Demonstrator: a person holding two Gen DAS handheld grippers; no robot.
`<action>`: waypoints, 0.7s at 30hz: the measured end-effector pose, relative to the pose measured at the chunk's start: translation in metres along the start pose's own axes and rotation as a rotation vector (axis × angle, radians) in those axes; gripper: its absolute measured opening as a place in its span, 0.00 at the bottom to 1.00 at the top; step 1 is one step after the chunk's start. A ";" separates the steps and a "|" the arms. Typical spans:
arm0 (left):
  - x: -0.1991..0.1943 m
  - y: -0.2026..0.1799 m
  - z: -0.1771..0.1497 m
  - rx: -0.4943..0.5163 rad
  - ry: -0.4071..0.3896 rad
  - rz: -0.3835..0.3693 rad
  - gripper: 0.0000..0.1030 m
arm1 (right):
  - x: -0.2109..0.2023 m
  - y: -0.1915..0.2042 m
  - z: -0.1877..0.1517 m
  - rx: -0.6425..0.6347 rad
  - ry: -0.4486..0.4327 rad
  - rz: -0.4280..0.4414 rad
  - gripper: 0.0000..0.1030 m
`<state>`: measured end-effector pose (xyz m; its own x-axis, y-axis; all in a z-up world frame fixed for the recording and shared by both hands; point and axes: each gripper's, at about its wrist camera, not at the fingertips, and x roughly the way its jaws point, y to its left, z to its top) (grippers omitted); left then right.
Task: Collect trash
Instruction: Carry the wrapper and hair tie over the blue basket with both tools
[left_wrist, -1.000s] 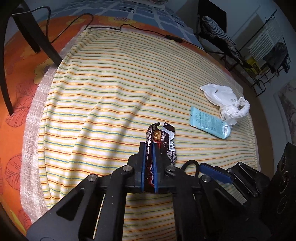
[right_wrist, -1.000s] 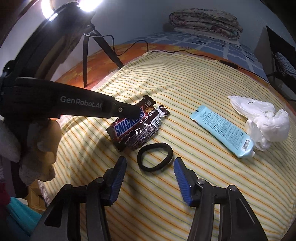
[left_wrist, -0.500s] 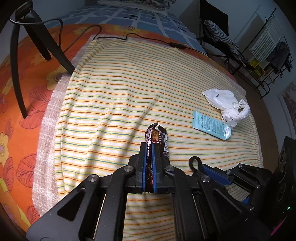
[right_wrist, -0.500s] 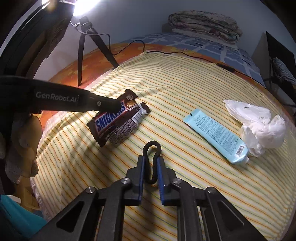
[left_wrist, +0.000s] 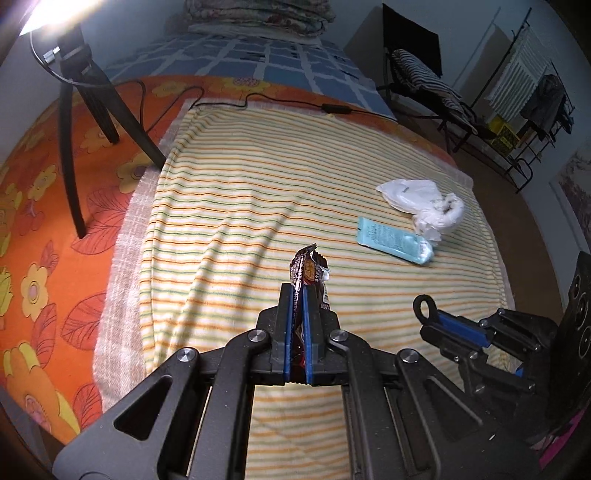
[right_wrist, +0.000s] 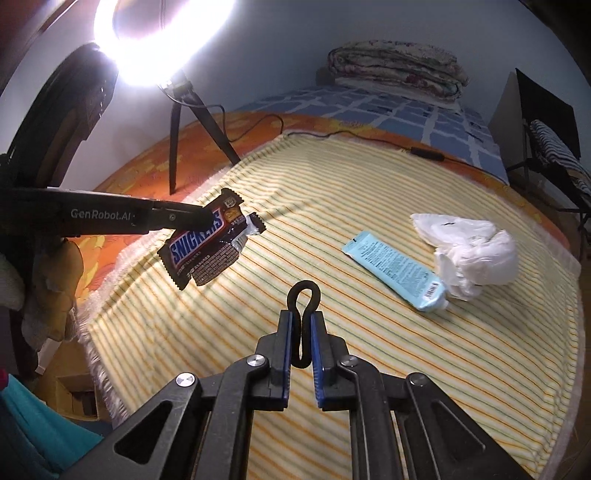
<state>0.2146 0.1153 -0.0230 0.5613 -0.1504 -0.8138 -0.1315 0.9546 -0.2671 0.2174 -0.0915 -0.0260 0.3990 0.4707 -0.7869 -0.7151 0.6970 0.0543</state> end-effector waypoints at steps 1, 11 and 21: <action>-0.006 -0.003 -0.002 0.008 -0.007 0.000 0.02 | -0.004 0.000 0.000 -0.002 -0.004 -0.001 0.07; -0.054 -0.027 -0.035 0.069 -0.037 -0.038 0.02 | -0.061 0.007 -0.027 -0.004 -0.035 -0.003 0.07; -0.079 -0.060 -0.094 0.161 -0.022 -0.064 0.02 | -0.113 0.017 -0.074 0.008 -0.048 0.014 0.07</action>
<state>0.1015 0.0459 0.0083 0.5825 -0.2082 -0.7857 0.0369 0.9724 -0.2304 0.1175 -0.1727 0.0187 0.4164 0.5059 -0.7554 -0.7161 0.6944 0.0703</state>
